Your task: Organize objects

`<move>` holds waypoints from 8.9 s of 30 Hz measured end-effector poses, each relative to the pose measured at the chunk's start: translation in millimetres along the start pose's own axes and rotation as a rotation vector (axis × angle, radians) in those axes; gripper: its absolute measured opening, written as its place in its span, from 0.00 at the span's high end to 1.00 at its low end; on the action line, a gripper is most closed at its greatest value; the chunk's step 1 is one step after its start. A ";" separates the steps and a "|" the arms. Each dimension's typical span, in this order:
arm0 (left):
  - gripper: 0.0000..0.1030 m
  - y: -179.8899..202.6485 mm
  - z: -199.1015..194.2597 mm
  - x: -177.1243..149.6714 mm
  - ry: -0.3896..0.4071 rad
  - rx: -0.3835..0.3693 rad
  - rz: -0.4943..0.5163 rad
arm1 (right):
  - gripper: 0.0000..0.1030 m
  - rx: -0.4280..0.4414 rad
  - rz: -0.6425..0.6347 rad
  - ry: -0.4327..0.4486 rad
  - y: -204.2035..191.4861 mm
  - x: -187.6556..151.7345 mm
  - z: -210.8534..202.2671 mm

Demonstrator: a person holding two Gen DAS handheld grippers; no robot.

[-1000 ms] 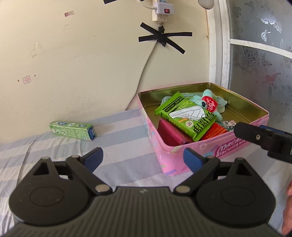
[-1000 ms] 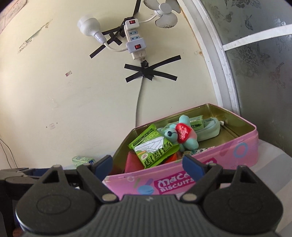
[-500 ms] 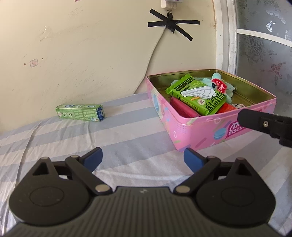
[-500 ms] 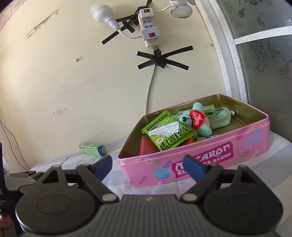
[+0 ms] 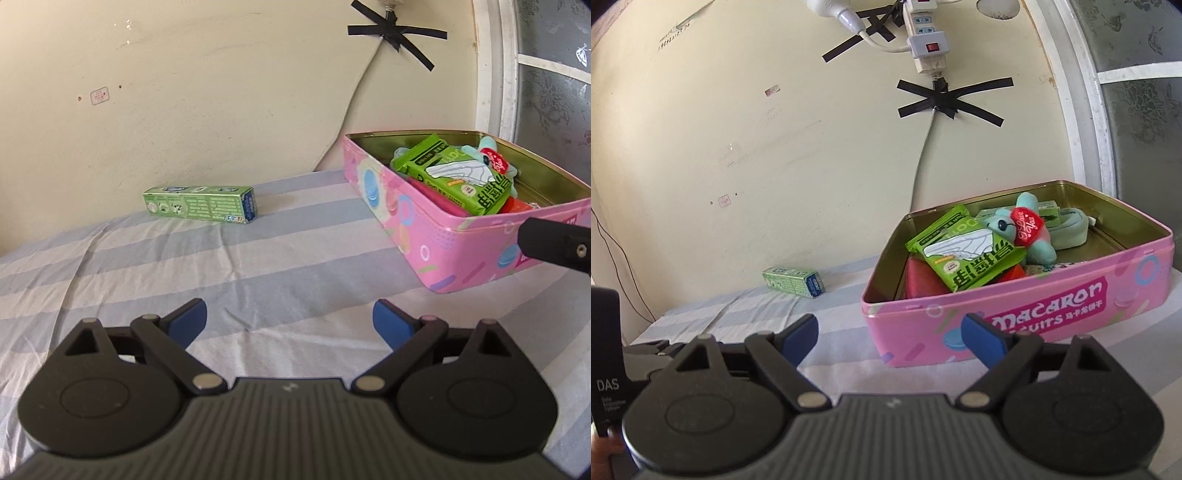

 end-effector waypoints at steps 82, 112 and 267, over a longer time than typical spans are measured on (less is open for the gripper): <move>0.00 -113.9 46.7 -6.3 -0.156 -0.212 -0.295 | 0.69 0.188 -0.412 -0.308 -116.0 -57.8 94.7; 0.38 80.9 -4.0 51.3 -0.202 -0.460 -0.182 | 0.69 0.430 0.157 -0.073 -13.6 -18.3 8.7; 0.00 31.8 -33.3 -31.4 -0.056 0.024 0.054 | 0.03 -0.052 0.188 0.043 30.9 -30.6 -45.6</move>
Point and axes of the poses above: each gripper's, at about its wrist camera, not at the fingertips, and z roughly the way its jaws point, y to its right, x to its top, the point moved 9 cm from there along z, roughly the way its jaws point, and after that the axes turned 7 degrees about -z, right-handed, at the moved point
